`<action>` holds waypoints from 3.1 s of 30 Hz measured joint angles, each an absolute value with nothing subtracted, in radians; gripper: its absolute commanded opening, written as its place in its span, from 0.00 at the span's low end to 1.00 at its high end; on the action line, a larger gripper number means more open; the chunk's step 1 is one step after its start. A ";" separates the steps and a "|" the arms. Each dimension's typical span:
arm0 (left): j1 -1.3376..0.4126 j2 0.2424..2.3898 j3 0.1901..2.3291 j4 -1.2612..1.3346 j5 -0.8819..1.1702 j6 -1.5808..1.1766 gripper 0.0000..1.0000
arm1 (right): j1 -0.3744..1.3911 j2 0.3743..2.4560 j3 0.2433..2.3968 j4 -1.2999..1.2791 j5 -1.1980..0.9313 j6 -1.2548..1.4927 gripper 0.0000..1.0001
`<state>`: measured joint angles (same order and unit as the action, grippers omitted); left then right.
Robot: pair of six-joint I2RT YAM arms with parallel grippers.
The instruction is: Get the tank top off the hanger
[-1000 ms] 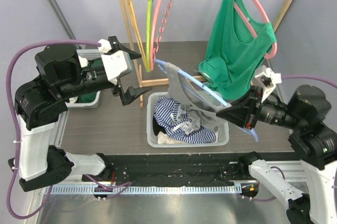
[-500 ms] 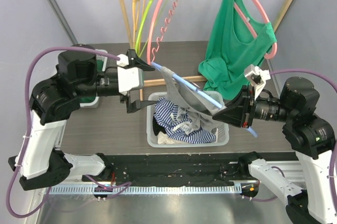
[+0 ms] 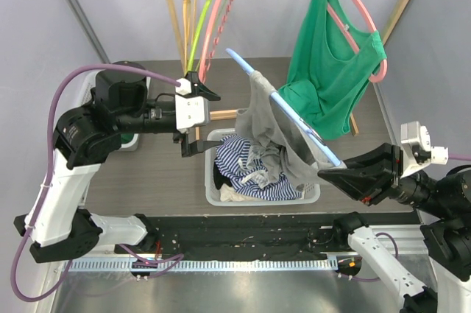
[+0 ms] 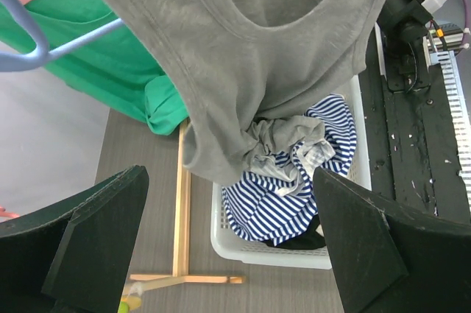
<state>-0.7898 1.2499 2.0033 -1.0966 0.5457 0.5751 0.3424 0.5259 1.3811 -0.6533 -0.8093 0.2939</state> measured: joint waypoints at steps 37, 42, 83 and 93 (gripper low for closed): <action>-0.764 1.162 2.028 -1.119 0.475 0.583 1.00 | 0.345 0.518 1.317 -0.790 -0.962 0.313 0.01; -0.759 1.162 2.028 -1.119 0.492 0.583 1.00 | 0.345 0.580 1.315 -0.803 -1.025 0.274 0.01; -0.758 1.285 1.936 -1.118 0.620 0.676 0.20 | 0.377 0.807 1.387 -0.796 -1.156 0.170 0.01; -0.758 1.264 1.943 -1.188 0.631 0.732 0.06 | 0.381 0.863 1.456 -0.842 -1.085 0.136 0.01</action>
